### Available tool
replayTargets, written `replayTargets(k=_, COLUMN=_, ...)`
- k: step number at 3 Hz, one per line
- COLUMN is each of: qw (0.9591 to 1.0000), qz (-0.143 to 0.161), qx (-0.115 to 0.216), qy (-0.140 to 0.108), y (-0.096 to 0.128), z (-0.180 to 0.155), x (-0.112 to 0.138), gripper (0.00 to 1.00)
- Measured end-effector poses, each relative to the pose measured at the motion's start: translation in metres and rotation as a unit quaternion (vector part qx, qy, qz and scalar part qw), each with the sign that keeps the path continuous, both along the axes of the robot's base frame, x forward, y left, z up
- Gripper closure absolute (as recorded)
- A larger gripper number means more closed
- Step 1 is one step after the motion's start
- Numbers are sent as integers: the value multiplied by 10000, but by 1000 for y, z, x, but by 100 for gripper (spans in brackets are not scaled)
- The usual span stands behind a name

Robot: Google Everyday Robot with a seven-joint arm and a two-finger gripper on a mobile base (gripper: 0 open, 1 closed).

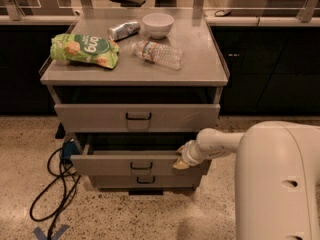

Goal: Open middle drawer

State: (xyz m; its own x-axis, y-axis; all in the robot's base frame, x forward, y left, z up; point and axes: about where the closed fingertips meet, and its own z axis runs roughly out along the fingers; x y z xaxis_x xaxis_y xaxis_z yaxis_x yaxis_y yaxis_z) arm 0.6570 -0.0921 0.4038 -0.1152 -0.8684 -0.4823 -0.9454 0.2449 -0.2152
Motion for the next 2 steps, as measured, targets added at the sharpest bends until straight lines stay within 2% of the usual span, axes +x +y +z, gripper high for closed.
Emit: replayTargets(k=2, qw=10000, qz=14, qx=-7, qy=-10, y=-2, z=0, x=5, gripper=100)
